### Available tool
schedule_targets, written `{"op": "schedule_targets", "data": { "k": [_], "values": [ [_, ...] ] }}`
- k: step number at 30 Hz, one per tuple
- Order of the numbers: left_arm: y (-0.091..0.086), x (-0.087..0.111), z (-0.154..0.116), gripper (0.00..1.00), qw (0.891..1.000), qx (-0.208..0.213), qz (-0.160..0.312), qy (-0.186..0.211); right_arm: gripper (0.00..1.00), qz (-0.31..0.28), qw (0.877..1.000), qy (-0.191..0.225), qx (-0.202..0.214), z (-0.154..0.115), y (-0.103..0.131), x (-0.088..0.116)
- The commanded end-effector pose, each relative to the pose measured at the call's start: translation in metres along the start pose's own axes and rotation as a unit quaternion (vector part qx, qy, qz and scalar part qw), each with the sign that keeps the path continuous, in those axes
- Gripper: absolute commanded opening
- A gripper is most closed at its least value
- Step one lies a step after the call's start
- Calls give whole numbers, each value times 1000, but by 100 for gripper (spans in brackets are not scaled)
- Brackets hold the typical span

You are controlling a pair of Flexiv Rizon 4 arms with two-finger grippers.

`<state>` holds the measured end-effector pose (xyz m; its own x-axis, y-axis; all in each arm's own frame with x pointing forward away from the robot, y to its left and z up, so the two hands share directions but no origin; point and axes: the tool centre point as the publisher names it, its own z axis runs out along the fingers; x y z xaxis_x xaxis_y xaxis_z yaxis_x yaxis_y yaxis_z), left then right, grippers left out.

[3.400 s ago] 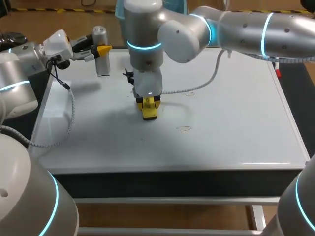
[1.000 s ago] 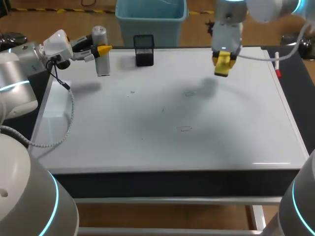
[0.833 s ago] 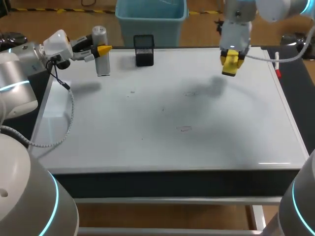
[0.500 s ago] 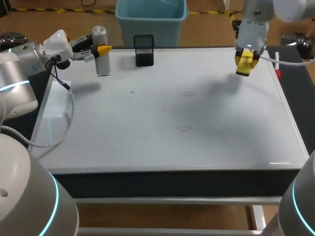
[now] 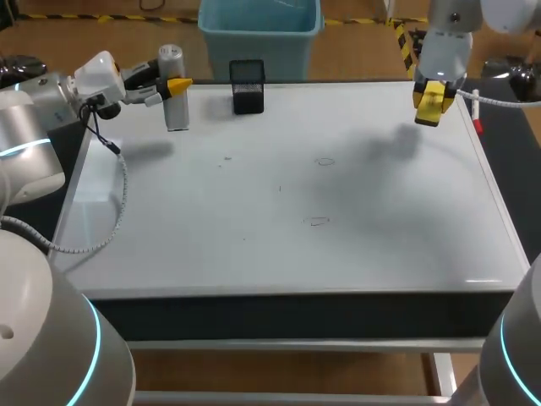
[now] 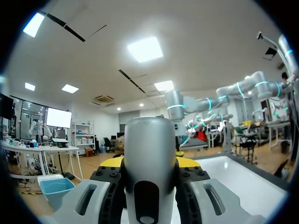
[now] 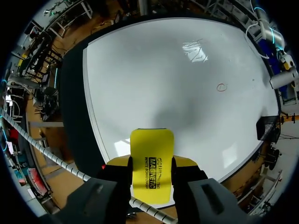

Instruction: Pick up the inspection probe, press it on each red-marked spot on the whiteboard one by one, put down the probe, pick up the eraser, and wipe off all the red marks.

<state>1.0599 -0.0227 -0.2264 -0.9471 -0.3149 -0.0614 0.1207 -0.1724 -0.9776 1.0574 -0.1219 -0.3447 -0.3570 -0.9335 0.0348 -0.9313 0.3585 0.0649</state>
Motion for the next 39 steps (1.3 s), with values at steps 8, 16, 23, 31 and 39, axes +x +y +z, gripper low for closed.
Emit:
{"op": "schedule_targets", "data": {
  "k": [8, 16, 23, 31, 39],
  "values": [
    [-1, 0, 0, 0, 1000, 0, 0, 1, 0, -1, 1000, 0, 2, -1, 0, 1],
    [-1, 0, 0, 0, 1000, 0, 0, 1, 0, -1, 1000, 0, 2, -1, 0, 1],
    [1, 9, 21, 0, 1000, -7, -2, -12, 0, -1, 1000, 0, 2, -1, 0, 1],
    [7, 30, 69, 0, 1000, -9, -18, 17, 0, -1, 1000, 0, 2, -1, 0, 1],
    [4, 45, 122, 0, 997, 4, -19, 68, 0, -1, 1000, 0, 2, -1, 0, 1]
  ]
}}
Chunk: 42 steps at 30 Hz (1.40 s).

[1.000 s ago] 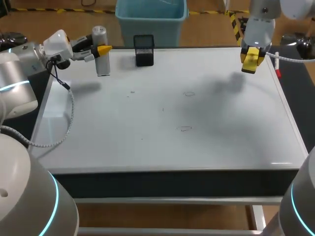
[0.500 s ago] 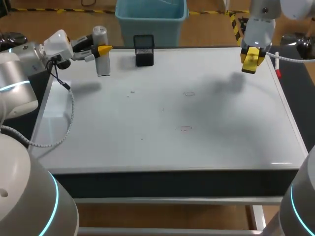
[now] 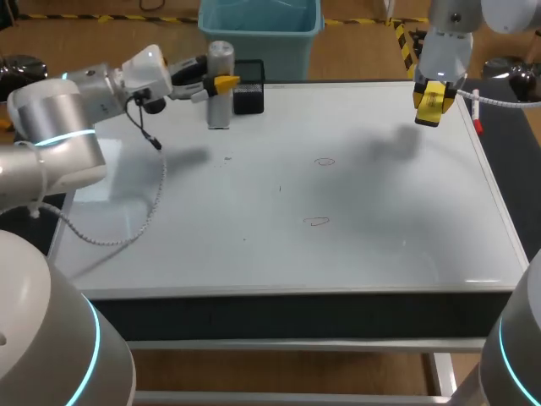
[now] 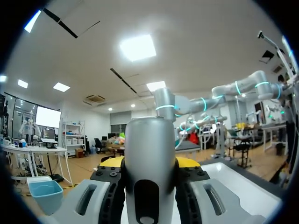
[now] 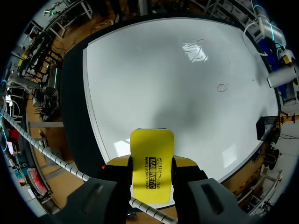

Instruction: Pick up the inspection probe, press it on each red-marked spot on the whiteboard one by one, put down the probe, pick up the eraser, and wipe off all the red marks.

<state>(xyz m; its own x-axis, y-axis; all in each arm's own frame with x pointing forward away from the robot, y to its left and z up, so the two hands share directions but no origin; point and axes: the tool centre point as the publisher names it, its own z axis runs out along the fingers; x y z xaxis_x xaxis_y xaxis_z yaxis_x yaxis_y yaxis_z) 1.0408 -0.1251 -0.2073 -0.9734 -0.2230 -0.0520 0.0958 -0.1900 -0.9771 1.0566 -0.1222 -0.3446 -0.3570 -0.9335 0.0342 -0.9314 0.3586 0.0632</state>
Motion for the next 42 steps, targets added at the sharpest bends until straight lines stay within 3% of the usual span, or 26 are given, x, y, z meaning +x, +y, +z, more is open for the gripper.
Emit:
{"op": "schedule_targets", "data": {
  "k": [1, 18, 29, 42],
  "values": [
    [10, -7, 34, 0, 1000, 1, -8, 29, 0, -1, 1000, 1, 1, -1, 0, 1],
    [47, 13, 114, 0, 994, 30, -40, 93, 0, -1, 1000, 1, 1, -1, 0, 1],
    [49, 46, 142, 0, 992, 47, -45, 111, 0, -1, 1000, 1, 1, -1, 0, 1],
    [63, 79, 167, 0, 991, 28, -45, 124, 0, -1, 1000, 1, 1, -1, 0, 1]
  ]
}}
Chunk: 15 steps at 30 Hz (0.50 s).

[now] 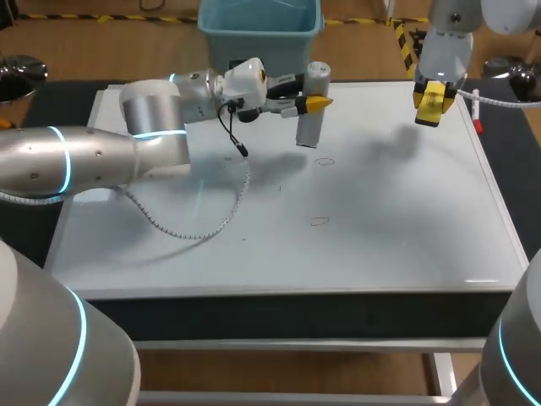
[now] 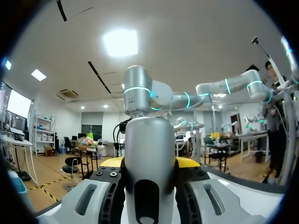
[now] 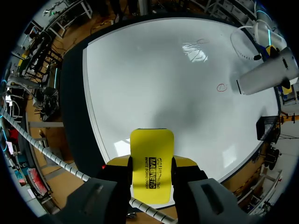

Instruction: Pick up the inspection probe, press it on each red-marked spot on the whiteboard one by one, put down the probe, pick up the eraser, and wipe off all the red marks.

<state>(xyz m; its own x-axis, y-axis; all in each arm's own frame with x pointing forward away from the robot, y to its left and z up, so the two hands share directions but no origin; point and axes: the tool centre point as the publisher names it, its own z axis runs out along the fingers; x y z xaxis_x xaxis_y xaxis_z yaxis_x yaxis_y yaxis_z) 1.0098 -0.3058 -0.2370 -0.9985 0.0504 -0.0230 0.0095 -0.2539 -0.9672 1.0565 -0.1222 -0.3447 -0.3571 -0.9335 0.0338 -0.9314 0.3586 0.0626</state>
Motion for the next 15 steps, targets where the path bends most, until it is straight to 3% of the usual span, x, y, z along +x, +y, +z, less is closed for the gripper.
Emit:
{"op": "schedule_targets", "data": {
  "k": [1, 15],
  "values": [
    [6, 5, 10, 0, 1000, 3, -4, -4, 0, -1, 1000, 1, 1, -1, 0, 1],
    [29, 8, 23, 0, 1000, 14, -15, 12, 0, -1, 1000, 1, 1, -1, 0, 1]
  ]
}}
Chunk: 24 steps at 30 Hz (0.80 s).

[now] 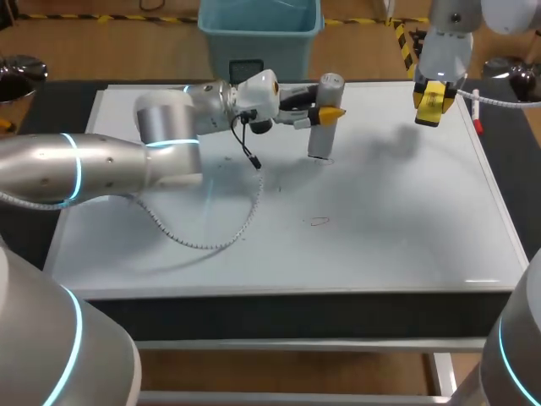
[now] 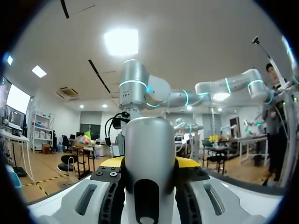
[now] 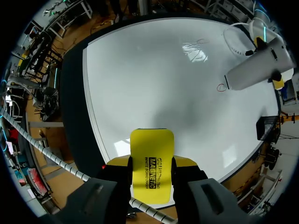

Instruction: Pick up the inspection probe, press it on each red-marked spot on the whiteboard one by one, put down the probe, pick up the eraser, and wipe off all the red marks.

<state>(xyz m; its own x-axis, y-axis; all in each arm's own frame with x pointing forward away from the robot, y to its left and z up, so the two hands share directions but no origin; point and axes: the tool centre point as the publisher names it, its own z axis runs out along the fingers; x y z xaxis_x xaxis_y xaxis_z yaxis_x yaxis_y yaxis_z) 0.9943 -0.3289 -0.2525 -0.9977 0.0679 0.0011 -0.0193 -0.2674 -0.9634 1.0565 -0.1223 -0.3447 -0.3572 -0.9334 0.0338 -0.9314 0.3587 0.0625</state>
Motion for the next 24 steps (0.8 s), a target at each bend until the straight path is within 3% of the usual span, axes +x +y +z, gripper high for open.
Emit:
{"op": "schedule_targets", "data": {
  "k": [1, 24],
  "values": [
    [9, -8, 4, 0, 1000, 6, -2, 7, 0, -1, 1000, 1, 0, -1, 0, 1],
    [34, -3, 2, 0, 1000, -7, -3, 21, 0, -1, 1000, 1, 0, -1, 0, 1]
  ]
}}
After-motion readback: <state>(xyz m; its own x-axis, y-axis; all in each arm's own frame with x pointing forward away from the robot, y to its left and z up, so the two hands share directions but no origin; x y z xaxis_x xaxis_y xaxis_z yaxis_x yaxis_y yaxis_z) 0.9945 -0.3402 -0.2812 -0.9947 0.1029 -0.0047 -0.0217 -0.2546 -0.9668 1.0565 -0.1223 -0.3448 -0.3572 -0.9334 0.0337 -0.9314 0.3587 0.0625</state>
